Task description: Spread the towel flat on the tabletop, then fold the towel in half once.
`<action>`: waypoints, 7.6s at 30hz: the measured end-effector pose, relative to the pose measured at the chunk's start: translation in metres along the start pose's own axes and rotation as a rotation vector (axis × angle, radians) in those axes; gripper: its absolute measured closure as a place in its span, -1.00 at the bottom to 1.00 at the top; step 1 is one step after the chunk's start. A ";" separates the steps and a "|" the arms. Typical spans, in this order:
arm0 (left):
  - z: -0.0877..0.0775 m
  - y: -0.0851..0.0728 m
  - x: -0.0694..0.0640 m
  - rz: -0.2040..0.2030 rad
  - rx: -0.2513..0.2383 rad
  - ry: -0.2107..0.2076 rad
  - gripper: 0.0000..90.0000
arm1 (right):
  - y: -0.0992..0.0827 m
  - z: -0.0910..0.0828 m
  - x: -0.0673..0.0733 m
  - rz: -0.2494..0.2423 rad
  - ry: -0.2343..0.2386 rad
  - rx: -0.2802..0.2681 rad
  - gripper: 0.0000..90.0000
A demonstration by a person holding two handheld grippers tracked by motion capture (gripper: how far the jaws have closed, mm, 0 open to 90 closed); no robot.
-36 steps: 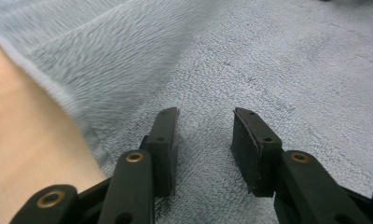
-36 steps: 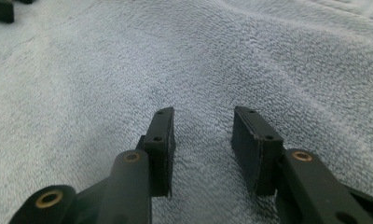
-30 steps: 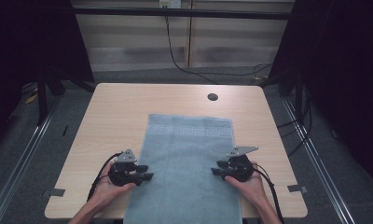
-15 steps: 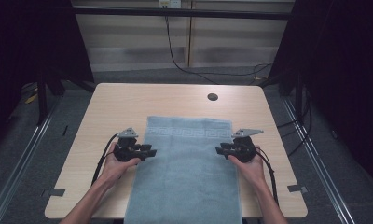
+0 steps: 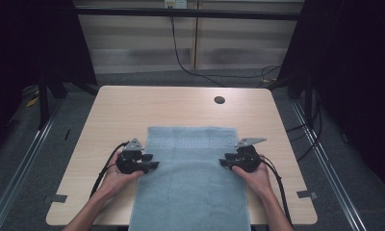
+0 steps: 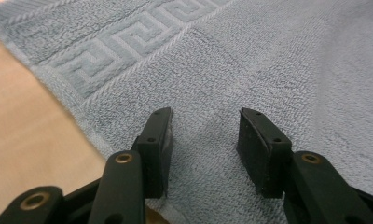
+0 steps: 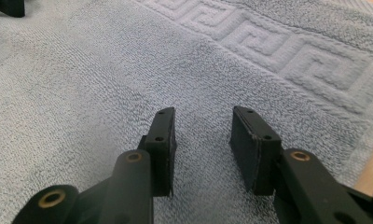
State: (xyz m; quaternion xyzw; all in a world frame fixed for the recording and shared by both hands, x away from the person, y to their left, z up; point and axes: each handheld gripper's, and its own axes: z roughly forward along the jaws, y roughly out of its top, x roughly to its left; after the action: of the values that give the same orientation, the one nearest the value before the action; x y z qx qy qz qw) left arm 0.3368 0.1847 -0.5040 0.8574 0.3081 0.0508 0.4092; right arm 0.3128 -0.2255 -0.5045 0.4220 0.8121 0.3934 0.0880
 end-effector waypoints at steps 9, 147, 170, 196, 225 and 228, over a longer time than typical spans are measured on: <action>-0.015 -0.017 -0.021 -0.020 -0.004 -0.045 0.13 | -0.015 -0.011 0.027 -0.035 0.045 0.021 0.35; -0.140 0.178 0.057 -0.045 -0.451 0.055 0.88 | 0.201 -0.116 -0.032 -0.056 -0.051 -0.426 0.88; -0.146 0.058 -0.017 -0.055 -0.391 -0.053 0.88 | 0.096 -0.155 0.037 -0.164 0.095 -0.368 0.87; -0.059 -0.060 -0.034 -0.156 -0.021 -0.077 0.85 | -0.041 -0.053 0.060 -0.027 0.150 0.058 0.85; 0.020 0.027 0.071 -0.200 -0.061 0.075 0.87 | 0.037 0.022 -0.032 0.038 -0.038 0.053 0.88; 0.024 0.030 0.078 -0.226 -0.077 0.084 0.87 | 0.040 0.026 -0.039 0.063 -0.054 0.034 0.88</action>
State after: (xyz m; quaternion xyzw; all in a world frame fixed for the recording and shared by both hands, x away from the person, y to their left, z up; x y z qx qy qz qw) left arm 0.4218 0.1991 -0.5106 0.7980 0.4174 0.0522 0.4316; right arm 0.3746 -0.2271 -0.5009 0.4593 0.8022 0.3707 0.0902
